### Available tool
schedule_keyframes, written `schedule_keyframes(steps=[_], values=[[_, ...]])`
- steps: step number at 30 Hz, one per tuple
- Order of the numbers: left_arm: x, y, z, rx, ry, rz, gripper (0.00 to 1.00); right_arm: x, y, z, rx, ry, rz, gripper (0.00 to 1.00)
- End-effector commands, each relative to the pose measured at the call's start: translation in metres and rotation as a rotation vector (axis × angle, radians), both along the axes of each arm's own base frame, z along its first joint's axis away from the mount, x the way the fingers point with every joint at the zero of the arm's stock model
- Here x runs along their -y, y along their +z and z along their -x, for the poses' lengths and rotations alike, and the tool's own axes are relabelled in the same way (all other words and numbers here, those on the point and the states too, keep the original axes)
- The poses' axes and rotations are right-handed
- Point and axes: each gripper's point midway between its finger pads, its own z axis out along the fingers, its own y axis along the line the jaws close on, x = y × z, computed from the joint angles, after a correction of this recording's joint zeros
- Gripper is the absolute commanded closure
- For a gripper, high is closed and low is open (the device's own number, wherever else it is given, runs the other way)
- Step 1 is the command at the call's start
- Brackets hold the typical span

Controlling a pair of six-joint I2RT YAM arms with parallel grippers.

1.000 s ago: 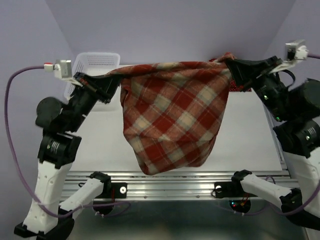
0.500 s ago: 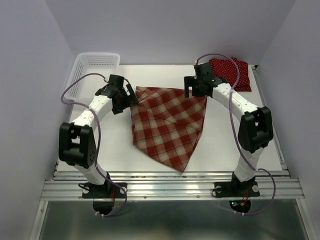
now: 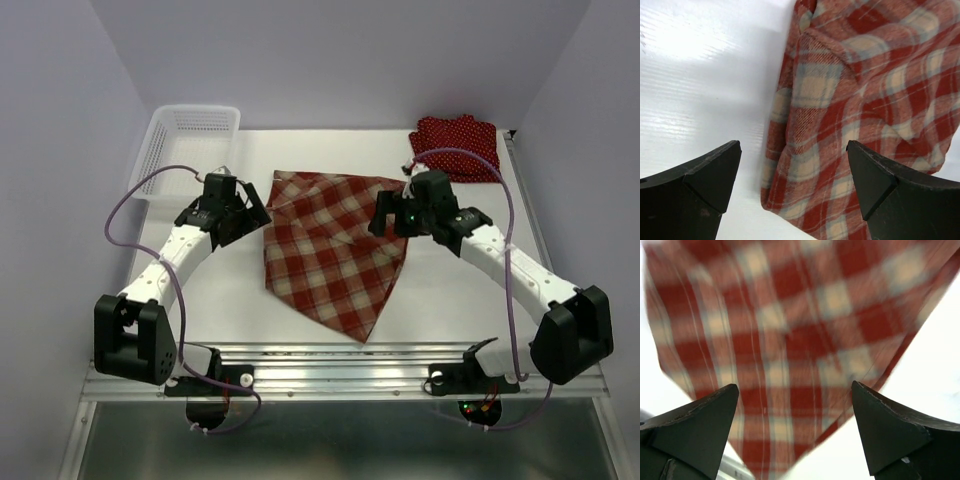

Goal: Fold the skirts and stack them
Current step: Flatten the skirt out

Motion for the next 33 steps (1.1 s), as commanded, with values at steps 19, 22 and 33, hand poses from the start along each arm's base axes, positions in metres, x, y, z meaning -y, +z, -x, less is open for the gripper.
schedule_keyframes(steps=[19,22,33], values=[[0.005,-0.012,-0.010,0.061,0.023,0.066,0.01,-0.062,-0.076,0.102,-0.077,-0.006,0.351,0.00],[0.005,-0.017,-0.029,0.049,0.024,0.053,0.01,-0.039,-0.082,0.089,-0.131,-0.109,0.315,0.00],[0.016,-0.021,-0.081,0.047,-0.021,0.060,0.11,0.020,-0.082,0.037,-0.135,-0.229,0.328,0.00]])
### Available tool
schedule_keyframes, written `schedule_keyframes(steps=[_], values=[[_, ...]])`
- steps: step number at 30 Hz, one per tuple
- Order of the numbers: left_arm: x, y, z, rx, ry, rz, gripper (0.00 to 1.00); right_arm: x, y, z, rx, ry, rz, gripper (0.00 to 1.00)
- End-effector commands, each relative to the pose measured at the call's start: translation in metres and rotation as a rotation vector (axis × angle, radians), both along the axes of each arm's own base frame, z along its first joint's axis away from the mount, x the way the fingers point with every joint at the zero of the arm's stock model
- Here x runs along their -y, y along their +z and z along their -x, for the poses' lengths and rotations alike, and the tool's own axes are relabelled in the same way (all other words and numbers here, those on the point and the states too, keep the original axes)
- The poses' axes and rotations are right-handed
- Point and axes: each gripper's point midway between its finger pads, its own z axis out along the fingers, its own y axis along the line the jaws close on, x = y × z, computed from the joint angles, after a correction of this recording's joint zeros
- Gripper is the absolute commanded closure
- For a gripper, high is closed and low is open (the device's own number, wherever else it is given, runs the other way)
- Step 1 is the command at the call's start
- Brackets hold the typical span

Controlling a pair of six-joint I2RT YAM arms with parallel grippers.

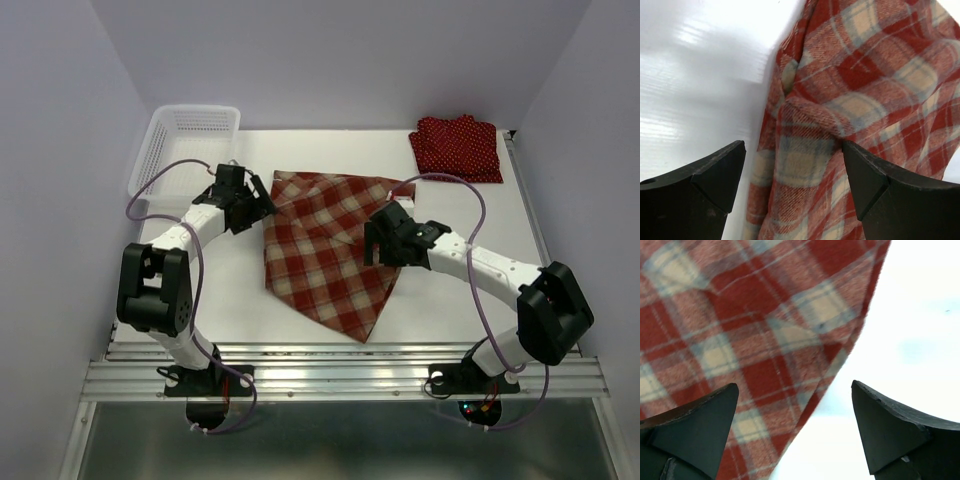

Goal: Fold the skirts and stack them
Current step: Flatten the skirt out

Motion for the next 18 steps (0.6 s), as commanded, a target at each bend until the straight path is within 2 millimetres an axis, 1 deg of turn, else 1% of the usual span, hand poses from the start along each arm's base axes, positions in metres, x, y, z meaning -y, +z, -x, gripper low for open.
schedule_keyframes(steps=[1,2,3,5,6,7,8,10,13,15,16,17,18], values=[[0.006,0.031,-0.030,0.098,-0.027,0.017,0.11,0.015,0.009,-0.015,0.039,-0.011,0.004,0.00],[0.007,0.026,-0.032,0.082,-0.035,0.022,0.12,0.018,0.007,-0.016,0.034,-0.016,0.011,0.00],[0.009,0.031,-0.036,0.093,-0.040,0.027,0.13,0.023,0.003,-0.017,0.025,-0.021,0.023,0.00],[0.011,0.027,-0.039,0.088,-0.047,0.029,0.14,0.028,0.001,-0.019,0.022,-0.031,0.028,0.00],[0.012,0.026,-0.041,0.085,-0.053,0.031,0.16,0.032,0.000,-0.020,0.018,-0.040,0.028,0.00],[0.015,0.021,-0.041,0.076,-0.065,0.043,0.18,0.031,-0.001,-0.020,0.018,-0.036,0.024,0.00],[0.018,0.019,-0.041,0.071,-0.078,0.052,0.19,0.035,-0.002,-0.021,0.019,-0.048,0.023,0.00],[0.026,0.010,-0.038,0.047,-0.116,0.086,0.23,0.038,-0.002,-0.025,0.019,-0.056,0.006,0.00],[0.029,0.000,-0.030,0.022,-0.131,0.104,0.24,0.040,-0.006,-0.028,0.010,-0.057,-0.007,0.00],[0.027,-0.001,-0.028,0.019,-0.127,0.094,0.24,0.039,-0.007,-0.029,0.004,-0.050,-0.007,0.00],[0.024,0.000,-0.027,0.022,-0.118,0.080,0.27,0.039,-0.009,-0.031,0.000,-0.048,-0.011,0.00],[0.023,0.001,-0.026,0.023,-0.115,0.074,0.33,0.037,-0.008,-0.032,0.002,-0.041,-0.017,0.00],[0.022,0.001,-0.026,0.024,-0.111,0.070,0.42,0.036,-0.010,-0.033,-0.001,-0.035,-0.020,0.00]])
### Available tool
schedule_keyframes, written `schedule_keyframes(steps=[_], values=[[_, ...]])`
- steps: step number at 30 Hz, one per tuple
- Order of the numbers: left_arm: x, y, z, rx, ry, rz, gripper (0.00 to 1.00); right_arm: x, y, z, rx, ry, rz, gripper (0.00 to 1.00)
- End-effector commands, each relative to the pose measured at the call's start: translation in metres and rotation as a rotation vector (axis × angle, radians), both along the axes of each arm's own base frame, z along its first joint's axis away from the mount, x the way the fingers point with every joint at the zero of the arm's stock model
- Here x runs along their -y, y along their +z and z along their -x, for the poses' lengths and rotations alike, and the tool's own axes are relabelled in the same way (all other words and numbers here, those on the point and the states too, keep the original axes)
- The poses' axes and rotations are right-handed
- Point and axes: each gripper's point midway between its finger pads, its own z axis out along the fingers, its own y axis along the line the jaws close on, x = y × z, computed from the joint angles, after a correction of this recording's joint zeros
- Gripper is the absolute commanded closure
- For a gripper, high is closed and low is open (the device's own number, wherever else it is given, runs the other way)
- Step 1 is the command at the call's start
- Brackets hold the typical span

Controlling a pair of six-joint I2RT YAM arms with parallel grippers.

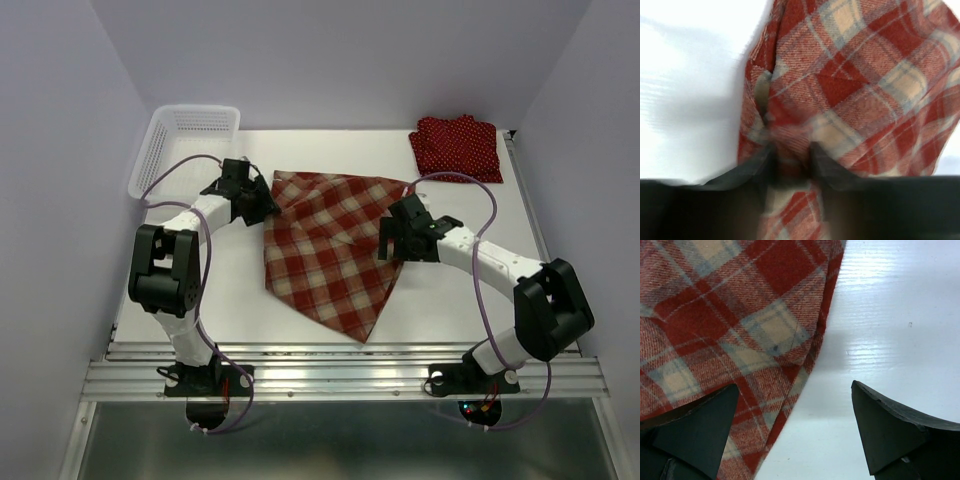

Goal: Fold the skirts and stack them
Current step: Flatten the skirt out

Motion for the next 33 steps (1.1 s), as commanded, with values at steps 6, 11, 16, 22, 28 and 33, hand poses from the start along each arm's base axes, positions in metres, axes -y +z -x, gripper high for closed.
schedule_keyframes(steps=[6,11,16,22,28,33], values=[[-0.003,0.024,-0.003,0.070,0.001,0.001,1.00,-0.025,0.006,-0.019,0.049,0.108,-0.078,0.00],[-0.006,0.044,-0.003,0.127,0.018,0.012,1.00,-0.023,0.002,-0.029,0.052,0.087,-0.048,0.02],[-0.005,0.049,0.001,0.132,0.018,0.014,1.00,-0.023,-0.011,-0.032,0.026,0.066,-0.029,0.05],[-0.009,0.044,0.003,0.119,0.028,-0.002,1.00,-0.036,-0.013,-0.037,0.035,0.102,-0.079,0.10],[-0.012,0.041,0.003,0.108,0.036,-0.018,1.00,-0.041,-0.022,-0.039,0.016,0.102,-0.090,0.21],[-0.014,0.042,0.001,0.107,0.046,-0.029,1.00,-0.039,-0.018,-0.043,0.034,0.085,-0.083,0.60]])
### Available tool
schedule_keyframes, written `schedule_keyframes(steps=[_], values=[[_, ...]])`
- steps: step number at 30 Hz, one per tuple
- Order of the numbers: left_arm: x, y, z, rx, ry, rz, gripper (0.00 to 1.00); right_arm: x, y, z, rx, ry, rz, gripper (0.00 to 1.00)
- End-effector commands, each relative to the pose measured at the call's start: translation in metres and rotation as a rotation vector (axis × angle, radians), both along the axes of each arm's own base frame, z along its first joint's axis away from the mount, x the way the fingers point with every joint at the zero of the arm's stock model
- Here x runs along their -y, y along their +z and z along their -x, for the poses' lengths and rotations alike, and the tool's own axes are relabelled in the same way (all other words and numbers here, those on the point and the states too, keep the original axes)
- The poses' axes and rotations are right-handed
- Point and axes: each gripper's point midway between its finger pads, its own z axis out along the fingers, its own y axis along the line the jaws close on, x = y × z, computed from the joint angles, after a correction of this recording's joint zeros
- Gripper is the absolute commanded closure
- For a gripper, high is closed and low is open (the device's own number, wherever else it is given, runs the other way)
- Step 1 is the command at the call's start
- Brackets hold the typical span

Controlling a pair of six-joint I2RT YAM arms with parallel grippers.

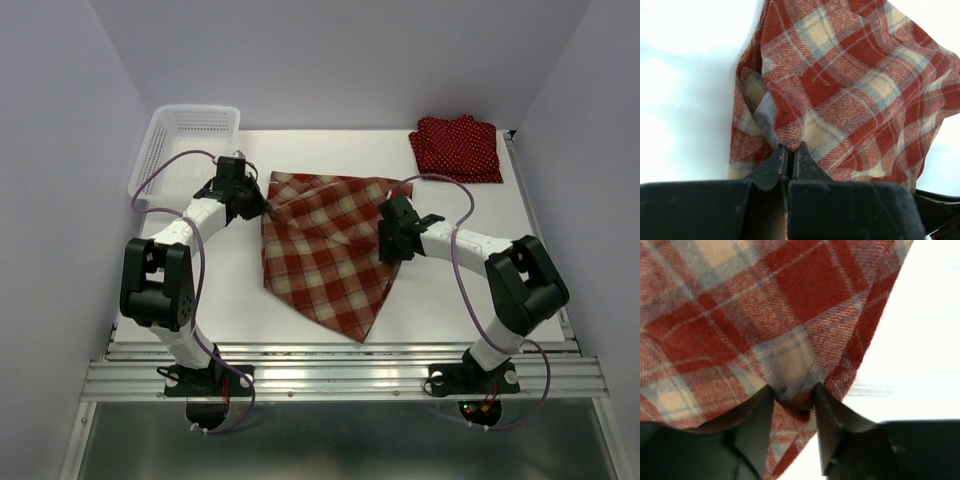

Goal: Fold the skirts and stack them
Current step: Flatten the skirt out

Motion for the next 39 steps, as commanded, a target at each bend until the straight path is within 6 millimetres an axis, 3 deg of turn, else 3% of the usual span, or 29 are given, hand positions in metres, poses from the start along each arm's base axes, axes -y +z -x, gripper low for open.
schedule_keyframes(steps=[1,2,5,8,11,13,14,15,16,18,19,21,22,23,24,25,26,27,28,30,31,35,39], values=[[-0.006,0.013,-0.002,0.032,0.018,-0.016,1.00,-0.011,0.026,-0.027,0.103,-0.024,-0.047,0.68],[-0.006,0.015,-0.003,0.035,0.019,-0.015,1.00,-0.009,0.028,-0.028,0.110,-0.032,-0.042,0.76],[-0.007,0.020,-0.005,0.046,0.024,-0.016,1.00,-0.004,0.039,-0.034,0.152,-0.055,-0.027,0.79],[-0.008,0.025,-0.007,0.050,0.031,-0.018,1.00,0.000,0.054,-0.038,0.194,-0.067,-0.017,0.89],[-0.014,0.042,-0.007,0.076,0.050,-0.048,1.00,0.012,0.079,-0.041,0.253,-0.101,0.017,0.96],[-0.023,0.059,-0.007,0.105,0.082,-0.080,1.00,0.023,0.115,-0.042,0.330,-0.123,0.031,0.97],[-0.037,0.084,-0.008,0.153,0.138,-0.122,1.00,0.033,0.131,-0.044,0.378,-0.154,0.059,0.99],[-0.043,0.098,-0.007,0.181,0.164,-0.139,1.00,0.039,0.164,-0.043,0.447,-0.176,0.042,0.99],[-0.052,0.134,-0.006,0.262,0.208,-0.154,1.00,0.048,0.184,-0.042,0.495,-0.185,0.065,0.99],[-0.060,0.170,0.002,0.332,0.234,-0.174,1.00,0.056,0.221,-0.038,0.570,-0.202,0.055,0.99],[-0.060,0.212,0.011,0.423,0.246,-0.163,1.00,0.063,0.260,-0.031,0.645,-0.199,0.034,0.99],[-0.057,0.254,0.024,0.525,0.227,-0.167,1.00,0.069,0.299,-0.021,0.719,-0.200,-0.006,0.99],[-0.053,0.289,0.033,0.604,0.217,-0.154,1.00,0.070,0.328,-0.014,0.770,-0.184,-0.042,0.99],[-0.046,0.318,0.051,0.676,0.188,-0.134,1.00,0.076,0.356,0.000,0.832,-0.180,-0.087,0.99],[-0.044,0.338,0.062,0.723,0.174,-0.123,1.00,0.078,0.374,0.009,0.872,-0.172,-0.119,0.99],[-0.043,0.371,0.078,0.804,0.156,-0.108,1.00,0.077,0.391,0.018,0.907,-0.139,-0.152,0.99],[-0.042,0.397,0.100,0.875,0.128,-0.074,1.00,0.084,0.427,0.037,0.986,-0.129,-0.212,0.99],[-0.045,0.416,0.114,0.923,0.128,-0.054,1.00,0.086,0.443,0.047,1.023,-0.115,-0.243,0.99],[-0.049,0.446,0.142,1.011,0.113,-0.019,1.00,0.081,0.458,0.059,1.051,-0.059,-0.285,0.99],[-0.053,0.475,0.170,1.108,0.102,0.023,1.00,0.087,0.498,0.091,1.148,-0.010,-0.366,0.99],[-0.054,0.495,0.197,1.181,0.072,0.061,1.00,0.082,0.507,0.102,1.163,0.054,-0.398,0.99],[-0.040,0.523,0.246,1.308,-0.077,0.150,1.00,0.086,0.548,0.141,1.262,0.142,-0.474,0.99],[-0.038,0.527,0.256,1.319,-0.095,0.183,1.00,0.094,0.556,0.143,1.288,0.099,-0.476,0.99]])
